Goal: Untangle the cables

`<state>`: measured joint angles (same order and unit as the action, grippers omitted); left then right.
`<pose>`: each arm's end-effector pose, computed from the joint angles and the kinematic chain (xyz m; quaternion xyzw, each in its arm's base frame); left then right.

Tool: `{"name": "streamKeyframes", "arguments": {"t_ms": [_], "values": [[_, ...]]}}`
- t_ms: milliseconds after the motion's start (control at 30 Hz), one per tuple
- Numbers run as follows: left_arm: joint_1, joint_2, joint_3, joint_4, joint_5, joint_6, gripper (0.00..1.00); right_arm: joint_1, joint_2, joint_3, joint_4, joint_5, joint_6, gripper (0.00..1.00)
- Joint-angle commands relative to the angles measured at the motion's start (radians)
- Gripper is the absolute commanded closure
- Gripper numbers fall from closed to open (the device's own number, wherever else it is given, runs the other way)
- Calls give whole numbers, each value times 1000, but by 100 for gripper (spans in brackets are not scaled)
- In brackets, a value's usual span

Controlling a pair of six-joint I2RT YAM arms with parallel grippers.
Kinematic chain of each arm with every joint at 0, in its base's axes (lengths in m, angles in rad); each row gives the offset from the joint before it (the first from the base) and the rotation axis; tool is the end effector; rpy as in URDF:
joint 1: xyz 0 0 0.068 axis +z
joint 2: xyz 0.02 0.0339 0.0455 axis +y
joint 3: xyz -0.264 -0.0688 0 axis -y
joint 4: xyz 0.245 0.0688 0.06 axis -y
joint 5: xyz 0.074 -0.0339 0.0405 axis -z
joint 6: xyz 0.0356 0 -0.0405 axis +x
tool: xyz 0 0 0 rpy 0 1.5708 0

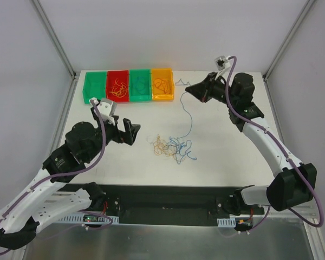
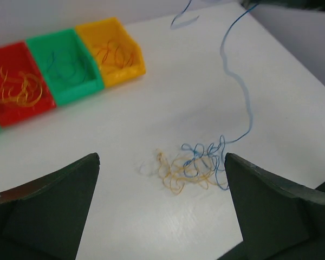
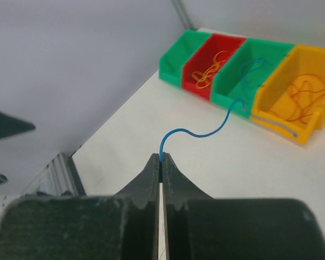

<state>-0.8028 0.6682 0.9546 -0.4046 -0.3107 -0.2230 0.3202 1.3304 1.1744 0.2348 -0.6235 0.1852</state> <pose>0.1037 -0.0917 0.3911 0.1127 0.7372 -0.2212 0.6284 0.2887 0.1176 0.3992 -0.2683 0.6293 0.3763 0.6248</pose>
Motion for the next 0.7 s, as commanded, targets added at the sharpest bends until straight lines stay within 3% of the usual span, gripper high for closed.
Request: {"name": "streamKeyframes", "arguments": {"t_ms": [0, 200, 367, 467, 667], "values": [[11, 126, 151, 280, 283, 345, 1, 89, -11, 48, -3, -186, -107, 100], [30, 319, 298, 286, 410, 537, 1, 206, 15, 102, -38, -337, -161, 100], [82, 392, 319, 290, 527, 574, 2, 241, 35, 116, 36, -351, -84, 100], [109, 377, 262, 312, 605, 562, 9, 250, 39, 123, 69, -338, -40, 100], [111, 354, 175, 363, 579, 590, 28, 261, 36, 125, 63, -311, -36, 100]]}}
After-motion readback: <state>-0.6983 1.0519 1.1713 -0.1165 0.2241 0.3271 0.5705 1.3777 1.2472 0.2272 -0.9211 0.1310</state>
